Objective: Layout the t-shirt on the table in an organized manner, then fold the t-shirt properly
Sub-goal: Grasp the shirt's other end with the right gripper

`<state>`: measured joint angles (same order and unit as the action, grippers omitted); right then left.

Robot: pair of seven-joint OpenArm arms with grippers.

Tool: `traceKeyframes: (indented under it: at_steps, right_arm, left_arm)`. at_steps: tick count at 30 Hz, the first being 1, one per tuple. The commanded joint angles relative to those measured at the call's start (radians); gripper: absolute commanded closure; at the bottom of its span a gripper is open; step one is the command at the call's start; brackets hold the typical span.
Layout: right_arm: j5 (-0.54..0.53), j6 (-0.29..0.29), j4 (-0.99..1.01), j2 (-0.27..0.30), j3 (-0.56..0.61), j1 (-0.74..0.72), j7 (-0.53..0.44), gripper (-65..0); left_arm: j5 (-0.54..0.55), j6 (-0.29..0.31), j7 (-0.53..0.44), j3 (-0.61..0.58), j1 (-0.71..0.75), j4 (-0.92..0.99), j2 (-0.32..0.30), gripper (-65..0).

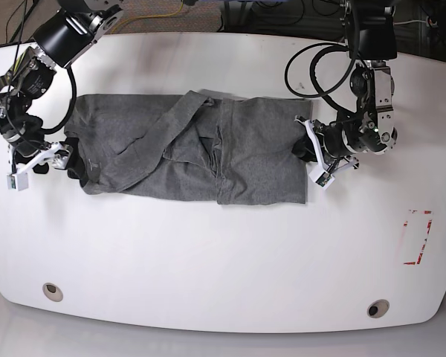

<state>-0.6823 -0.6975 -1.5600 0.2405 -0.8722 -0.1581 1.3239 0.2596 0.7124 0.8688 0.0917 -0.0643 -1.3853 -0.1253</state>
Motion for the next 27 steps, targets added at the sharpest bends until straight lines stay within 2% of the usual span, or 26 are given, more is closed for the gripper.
traceKeyframes:
  at_steps: [1,8,15,18,27]
  right_arm:
    - [-0.058,-0.001,0.030,0.032,-0.034,-0.013,0.007,-65.0]
    - [-0.078,-0.001,0.140,0.041,-0.037,0.025,-0.005,-65.0]
    - [-0.072,-0.001,0.277,0.049,-0.009,0.068,-0.117,-65.0]
    - [-0.078,-0.001,0.315,0.084,0.037,0.076,-0.146,-65.0]
    - [-0.076,-0.001,0.318,0.049,0.124,0.081,-0.174,-65.0]
  left_arm:
    - [-0.081,-0.014,0.076,0.001,0.007,0.005,-0.010,-10.3]
    - [-0.081,-0.014,0.076,0.001,0.007,0.004,-0.010,-10.3]
    - [-0.081,-0.014,0.077,0.001,0.007,0.004,-0.010,-10.3]
    - [-0.081,-0.014,0.079,0.001,0.007,0.004,-0.010,-10.3]
    - [-0.081,-0.014,0.079,0.001,0.008,0.004,-0.010,-10.3]
